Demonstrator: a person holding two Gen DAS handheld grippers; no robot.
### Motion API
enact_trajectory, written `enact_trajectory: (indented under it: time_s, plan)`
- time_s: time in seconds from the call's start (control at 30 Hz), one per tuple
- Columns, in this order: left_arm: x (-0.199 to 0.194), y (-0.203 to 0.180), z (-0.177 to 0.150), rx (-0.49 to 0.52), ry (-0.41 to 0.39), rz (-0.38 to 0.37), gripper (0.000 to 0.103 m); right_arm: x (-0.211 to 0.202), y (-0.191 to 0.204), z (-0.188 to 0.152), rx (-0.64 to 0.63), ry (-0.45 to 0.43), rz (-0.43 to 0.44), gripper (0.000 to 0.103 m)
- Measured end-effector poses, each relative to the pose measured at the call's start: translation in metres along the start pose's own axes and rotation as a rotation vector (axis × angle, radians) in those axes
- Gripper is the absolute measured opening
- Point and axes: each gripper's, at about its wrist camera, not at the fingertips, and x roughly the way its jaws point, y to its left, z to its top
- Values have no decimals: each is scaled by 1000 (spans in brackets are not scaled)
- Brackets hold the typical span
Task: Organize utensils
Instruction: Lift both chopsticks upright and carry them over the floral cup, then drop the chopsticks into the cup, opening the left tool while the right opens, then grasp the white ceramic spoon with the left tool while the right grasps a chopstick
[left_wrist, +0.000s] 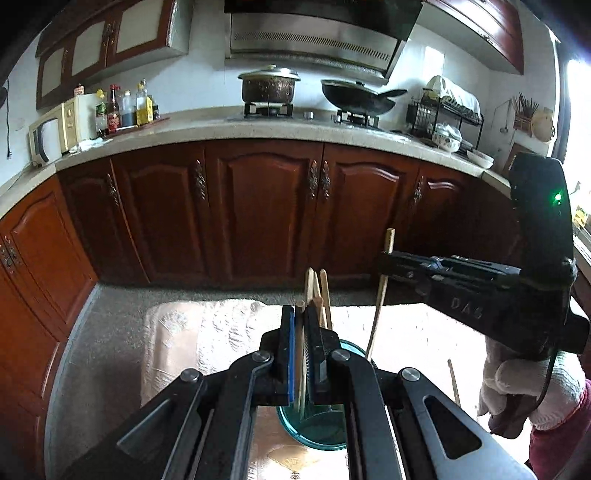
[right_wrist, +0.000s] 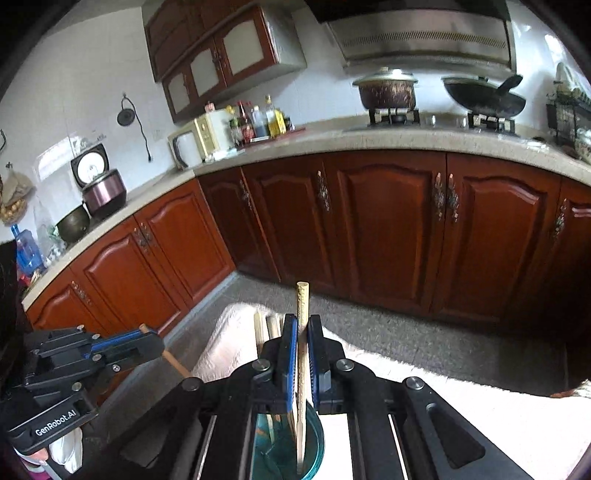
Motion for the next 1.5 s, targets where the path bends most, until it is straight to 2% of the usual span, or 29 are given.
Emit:
enact_trajectory:
  time_s: [0.13,0.37,0.77,0.87,0.9,0.93,1.27,1.5]
  plan:
    - [10,-4,-5,5,20,-2,5,16,-5,-14,5,53,11,7]
    - [21,-7,-9,-1,20,0,5,29,-14,-31,31,90,19,7]
    - [18,-11,-13,0,36,-4,7,24,-19,-36,71,110,44,20]
    - [15,-11,-14,-3,37,-7,25,16,-19,-40,80,108,44,23]
    - [13,-11,-13,-4,33,-10,38,12,-19,-42,84,105,45,25]
    - [10,-11,-13,-7,26,-14,47,9,-20,-43,86,103,44,26]
    - [-17,-24,-12,8,-17,-22,48,-45,-32,-67,139,84,5,28]
    - [-32,-47,-20,22,-27,-71,55,-94,-54,-97,182,80,-64,31]
